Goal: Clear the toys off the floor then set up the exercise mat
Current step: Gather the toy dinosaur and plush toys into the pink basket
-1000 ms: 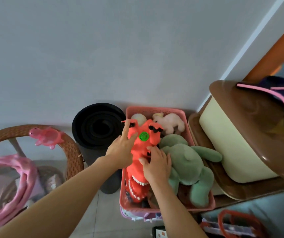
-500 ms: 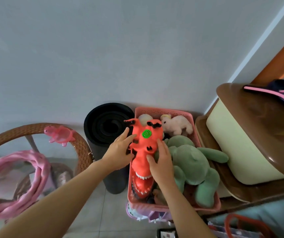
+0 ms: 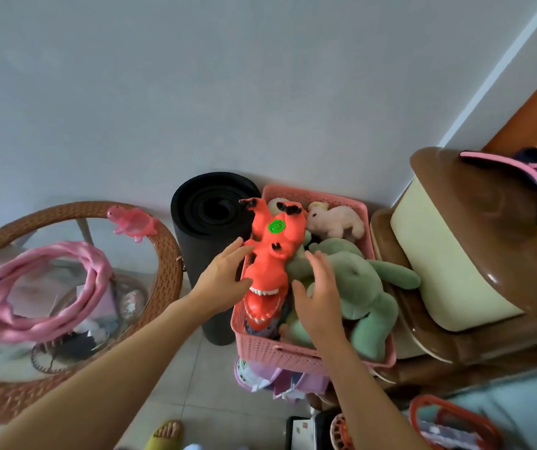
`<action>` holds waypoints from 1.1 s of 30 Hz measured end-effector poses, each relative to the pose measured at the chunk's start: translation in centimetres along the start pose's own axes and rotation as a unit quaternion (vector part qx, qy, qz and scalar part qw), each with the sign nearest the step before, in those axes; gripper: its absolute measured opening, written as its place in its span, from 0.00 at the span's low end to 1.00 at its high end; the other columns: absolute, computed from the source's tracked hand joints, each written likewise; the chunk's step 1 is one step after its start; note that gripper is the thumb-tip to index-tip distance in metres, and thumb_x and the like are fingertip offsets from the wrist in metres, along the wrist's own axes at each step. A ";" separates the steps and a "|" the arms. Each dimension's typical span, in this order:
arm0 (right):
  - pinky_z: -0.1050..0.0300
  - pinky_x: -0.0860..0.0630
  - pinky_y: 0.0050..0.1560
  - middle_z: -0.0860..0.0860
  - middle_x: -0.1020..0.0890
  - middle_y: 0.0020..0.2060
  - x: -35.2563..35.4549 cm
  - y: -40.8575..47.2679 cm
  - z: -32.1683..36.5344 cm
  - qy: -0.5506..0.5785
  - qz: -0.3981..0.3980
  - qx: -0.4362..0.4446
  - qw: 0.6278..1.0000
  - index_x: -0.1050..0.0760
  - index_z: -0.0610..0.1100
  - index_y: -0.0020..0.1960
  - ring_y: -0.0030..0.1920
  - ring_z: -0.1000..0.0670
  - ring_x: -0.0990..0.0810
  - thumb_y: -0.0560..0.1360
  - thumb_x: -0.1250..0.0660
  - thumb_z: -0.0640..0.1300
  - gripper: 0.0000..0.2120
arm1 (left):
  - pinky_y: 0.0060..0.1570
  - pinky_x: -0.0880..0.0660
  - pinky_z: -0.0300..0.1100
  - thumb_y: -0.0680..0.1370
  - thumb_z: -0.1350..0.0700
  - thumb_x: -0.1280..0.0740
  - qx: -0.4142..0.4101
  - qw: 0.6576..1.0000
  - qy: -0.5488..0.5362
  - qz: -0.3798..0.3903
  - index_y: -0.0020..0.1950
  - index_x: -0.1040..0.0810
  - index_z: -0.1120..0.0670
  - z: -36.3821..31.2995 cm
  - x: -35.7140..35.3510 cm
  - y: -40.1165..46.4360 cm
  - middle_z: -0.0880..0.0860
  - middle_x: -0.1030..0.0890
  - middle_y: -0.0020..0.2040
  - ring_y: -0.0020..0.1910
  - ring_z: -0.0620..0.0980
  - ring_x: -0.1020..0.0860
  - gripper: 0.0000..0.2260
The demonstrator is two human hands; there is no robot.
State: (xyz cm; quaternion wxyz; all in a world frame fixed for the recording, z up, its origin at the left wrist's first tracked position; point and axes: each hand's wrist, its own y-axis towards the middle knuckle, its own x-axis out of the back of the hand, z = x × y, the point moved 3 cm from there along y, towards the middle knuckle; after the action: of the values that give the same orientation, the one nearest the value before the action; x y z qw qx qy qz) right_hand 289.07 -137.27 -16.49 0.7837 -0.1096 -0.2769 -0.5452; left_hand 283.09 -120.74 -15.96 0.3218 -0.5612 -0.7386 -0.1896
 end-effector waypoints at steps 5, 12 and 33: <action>0.57 0.42 0.70 0.39 0.33 0.69 -1.6 -1.0 0.3 -0.042 0.002 0.057 0.997 0.30 0.37 0.66 0.71 0.42 0.36 0.73 0.35 0.33 0.22 | 0.71 0.44 0.42 0.75 0.60 0.34 0.084 0.996 -0.003 -0.031 0.73 0.38 0.52 2.0 -0.1 -4.6 0.54 0.44 0.77 0.75 0.51 0.44 0.28; 0.52 0.40 0.71 0.37 0.32 0.67 -7.2 -4.4 3.8 -0.049 0.065 0.159 0.984 0.27 0.36 0.62 0.69 0.41 0.34 0.70 0.40 0.34 0.21 | 0.69 0.35 0.46 0.75 0.62 0.34 0.183 0.977 -0.039 -0.104 0.72 0.35 0.54 6.3 2.3 -13.0 0.54 0.37 0.74 0.72 0.53 0.37 0.26; 0.66 0.51 0.68 0.40 0.43 0.73 -28.4 -31.5 15.8 -0.113 0.434 0.298 0.843 0.34 0.37 0.69 0.74 0.44 0.44 0.72 0.36 0.31 0.25 | 0.69 0.45 0.38 0.74 0.62 0.34 0.441 0.823 -0.102 -0.342 0.72 0.34 0.55 22.9 6.4 -51.5 0.56 0.39 0.75 0.74 0.51 0.40 0.26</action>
State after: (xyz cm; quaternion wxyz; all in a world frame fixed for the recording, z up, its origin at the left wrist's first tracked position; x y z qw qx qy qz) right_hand 248.06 -119.25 -23.29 0.8984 -0.0406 -0.4365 -0.0250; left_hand 227.01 -116.86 -23.87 0.3719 -0.0868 -0.9168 0.1169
